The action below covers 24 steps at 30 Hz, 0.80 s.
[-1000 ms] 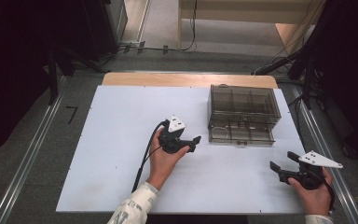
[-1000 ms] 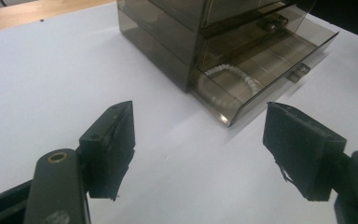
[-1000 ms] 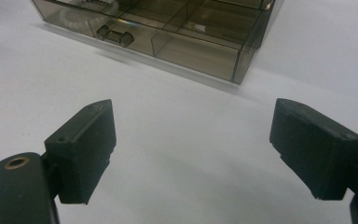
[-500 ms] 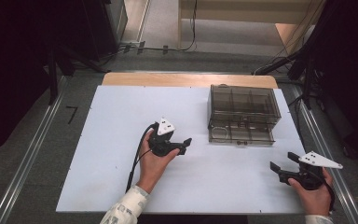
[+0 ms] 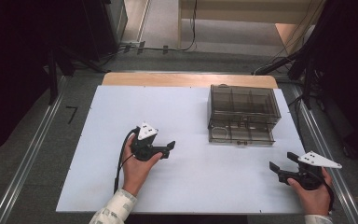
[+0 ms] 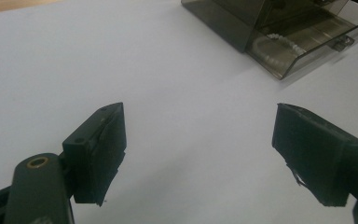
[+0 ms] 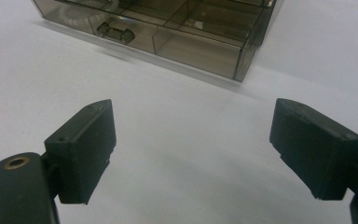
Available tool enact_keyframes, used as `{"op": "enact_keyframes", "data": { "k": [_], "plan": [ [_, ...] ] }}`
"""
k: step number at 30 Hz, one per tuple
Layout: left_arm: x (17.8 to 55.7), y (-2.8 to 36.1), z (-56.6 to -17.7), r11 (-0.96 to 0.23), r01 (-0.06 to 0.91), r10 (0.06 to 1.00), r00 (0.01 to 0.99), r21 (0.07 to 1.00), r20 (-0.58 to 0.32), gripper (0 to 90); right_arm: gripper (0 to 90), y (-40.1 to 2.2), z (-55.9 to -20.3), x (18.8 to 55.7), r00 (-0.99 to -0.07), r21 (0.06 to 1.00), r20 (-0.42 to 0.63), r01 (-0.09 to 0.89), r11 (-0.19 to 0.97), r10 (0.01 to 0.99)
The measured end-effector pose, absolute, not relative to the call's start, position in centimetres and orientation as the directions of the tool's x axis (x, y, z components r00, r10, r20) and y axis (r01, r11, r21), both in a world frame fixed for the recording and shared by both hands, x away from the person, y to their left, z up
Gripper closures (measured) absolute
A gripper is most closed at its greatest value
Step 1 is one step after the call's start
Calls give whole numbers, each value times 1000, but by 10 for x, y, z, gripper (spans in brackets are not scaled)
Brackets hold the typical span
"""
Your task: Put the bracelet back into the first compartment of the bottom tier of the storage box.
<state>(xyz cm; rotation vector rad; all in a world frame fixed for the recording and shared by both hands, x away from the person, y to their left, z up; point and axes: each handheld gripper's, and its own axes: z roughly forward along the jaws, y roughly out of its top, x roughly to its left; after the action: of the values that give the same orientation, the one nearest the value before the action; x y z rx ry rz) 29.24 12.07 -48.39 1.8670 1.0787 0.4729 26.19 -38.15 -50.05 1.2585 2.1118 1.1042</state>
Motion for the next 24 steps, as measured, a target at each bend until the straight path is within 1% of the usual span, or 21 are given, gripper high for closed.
{"op": "enact_keyframes", "data": {
  "k": [7, 15, 18, 21, 24],
  "plan": [
    [283, 131, -486, -217, 481, 836, 541, 850, -93, 173, 129, -382, -500, 262, -489, 814, 24, 516, 267, 872],
    [273, 143, -485, -191, 475, 841, 531, 859, -107, 169, 128, -382, -500, 262, -487, 814, 26, 517, 264, 873],
    [267, 151, -483, -187, 473, 841, 530, 861, -108, 169, 129, -382, -500, 262, -487, 812, 27, 519, 265, 873],
    [262, 159, -483, -163, 478, 844, 520, 863, -129, 168, 129, -382, -500, 262, -489, 812, 26, 519, 266, 872],
    [257, 167, -484, -161, 481, 850, 511, 862, -126, 168, 128, -381, -500, 262, -488, 812, 27, 519, 265, 872]
  ]
}}
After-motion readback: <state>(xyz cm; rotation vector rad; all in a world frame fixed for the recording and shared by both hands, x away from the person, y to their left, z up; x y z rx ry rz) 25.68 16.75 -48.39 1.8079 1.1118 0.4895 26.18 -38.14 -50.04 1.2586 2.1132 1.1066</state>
